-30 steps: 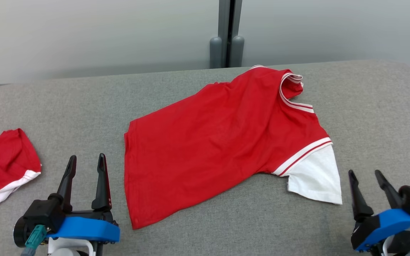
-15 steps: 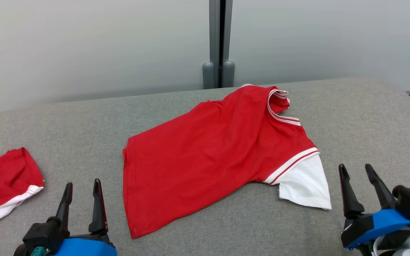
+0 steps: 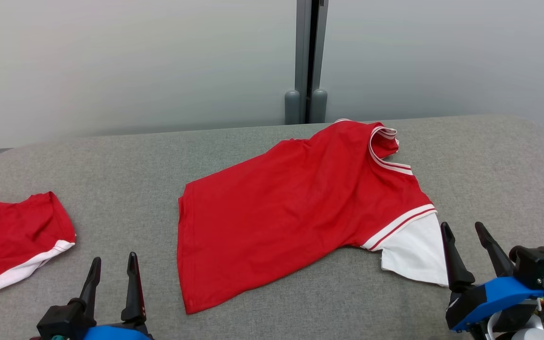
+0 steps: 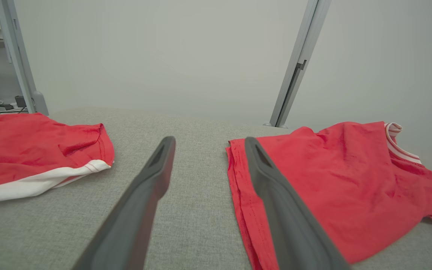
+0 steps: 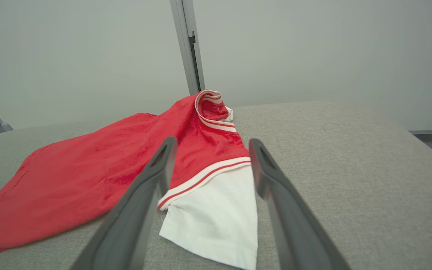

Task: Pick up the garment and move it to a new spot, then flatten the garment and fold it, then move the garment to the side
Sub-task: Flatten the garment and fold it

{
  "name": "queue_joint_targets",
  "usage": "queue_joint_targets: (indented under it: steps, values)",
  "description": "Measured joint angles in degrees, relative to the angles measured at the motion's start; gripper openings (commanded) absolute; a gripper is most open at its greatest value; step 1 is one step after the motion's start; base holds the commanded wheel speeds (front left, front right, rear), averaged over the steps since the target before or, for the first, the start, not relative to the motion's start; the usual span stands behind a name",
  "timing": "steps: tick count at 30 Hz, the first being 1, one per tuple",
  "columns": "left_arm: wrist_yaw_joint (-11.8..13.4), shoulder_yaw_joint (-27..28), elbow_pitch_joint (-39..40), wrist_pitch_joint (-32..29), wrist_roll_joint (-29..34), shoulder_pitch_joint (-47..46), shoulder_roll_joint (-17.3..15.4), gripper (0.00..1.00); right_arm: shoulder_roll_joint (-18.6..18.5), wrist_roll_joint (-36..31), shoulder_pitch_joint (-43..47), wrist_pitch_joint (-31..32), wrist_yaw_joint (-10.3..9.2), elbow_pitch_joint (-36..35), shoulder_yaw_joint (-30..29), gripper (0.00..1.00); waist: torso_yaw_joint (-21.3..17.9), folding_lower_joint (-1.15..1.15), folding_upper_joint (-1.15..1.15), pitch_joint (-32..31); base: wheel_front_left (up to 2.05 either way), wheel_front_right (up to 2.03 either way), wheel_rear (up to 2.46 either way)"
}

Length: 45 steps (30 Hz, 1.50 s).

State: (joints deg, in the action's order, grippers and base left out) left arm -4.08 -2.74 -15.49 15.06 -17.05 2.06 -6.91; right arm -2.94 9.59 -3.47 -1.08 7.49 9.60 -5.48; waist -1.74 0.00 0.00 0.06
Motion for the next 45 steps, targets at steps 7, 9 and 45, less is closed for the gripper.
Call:
queue_joint_targets:
  steps: [7, 9, 45]
  values:
    - [-0.34, -0.05, -0.67, 0.00, 0.08, 0.00, 0.15, 1.00, -0.16, 0.16, 0.01, 0.09, 0.00, 0.30, 0.16, 1.00, 0.21, 0.00, 0.00, -0.16, 0.00, 0.00, 0.00]
    - [-0.43, -0.10, -0.67, 0.00, 0.16, 0.00, 0.20, 1.00, -0.23, 0.40, 0.01, 0.29, 0.00, 0.34, 0.27, 1.00, 0.18, 0.00, 0.00, -0.16, 0.00, 0.00, 0.00]
    - [-0.26, -10.68, -18.63, -18.08, -4.97, -10.69, 2.56, 0.00, -0.71, -0.98, -12.54, 13.46, -0.12, 24.62, -1.01, 0.00, 0.64, 0.00, 0.00, 9.07, 0.00, 0.00, 0.00]
